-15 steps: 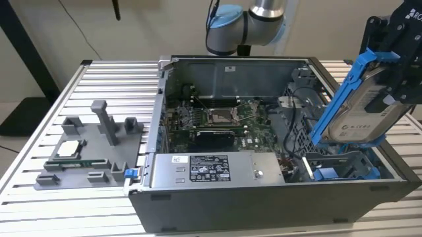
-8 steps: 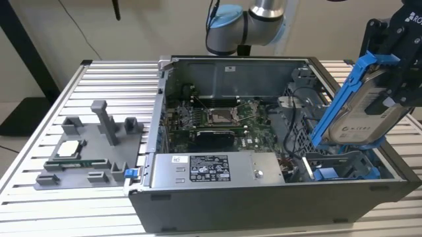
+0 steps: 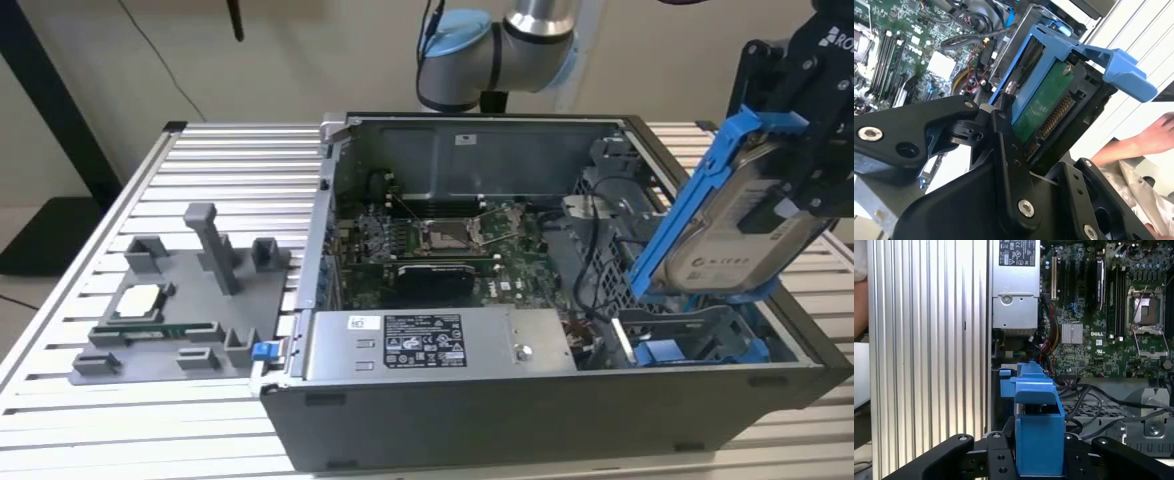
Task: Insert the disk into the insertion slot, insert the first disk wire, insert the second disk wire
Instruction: 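Insert the disk into the insertion slot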
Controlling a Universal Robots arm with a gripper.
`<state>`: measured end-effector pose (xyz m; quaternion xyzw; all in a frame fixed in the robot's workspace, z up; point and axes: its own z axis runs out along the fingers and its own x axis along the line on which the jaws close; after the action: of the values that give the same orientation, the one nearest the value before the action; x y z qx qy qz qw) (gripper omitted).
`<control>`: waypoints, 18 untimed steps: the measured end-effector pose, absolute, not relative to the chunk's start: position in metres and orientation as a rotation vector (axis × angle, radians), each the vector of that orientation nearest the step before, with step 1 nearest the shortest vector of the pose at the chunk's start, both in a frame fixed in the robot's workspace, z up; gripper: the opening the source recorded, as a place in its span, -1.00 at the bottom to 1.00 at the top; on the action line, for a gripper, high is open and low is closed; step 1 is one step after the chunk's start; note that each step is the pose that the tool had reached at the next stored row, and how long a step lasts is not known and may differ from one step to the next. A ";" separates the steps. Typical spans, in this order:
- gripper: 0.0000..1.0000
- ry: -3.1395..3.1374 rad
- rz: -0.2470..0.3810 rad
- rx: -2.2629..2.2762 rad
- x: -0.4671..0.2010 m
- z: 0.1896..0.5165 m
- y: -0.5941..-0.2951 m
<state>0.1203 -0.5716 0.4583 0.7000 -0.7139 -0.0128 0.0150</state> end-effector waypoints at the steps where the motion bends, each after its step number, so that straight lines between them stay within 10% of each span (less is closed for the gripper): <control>1: -1.00 -2.222 -0.040 2.178 0.120 0.458 -0.572; 18: -1.00 -2.223 -0.040 2.178 0.129 0.435 -0.572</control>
<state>0.1294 -0.5717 0.4353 0.6997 -0.7142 -0.0129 0.0149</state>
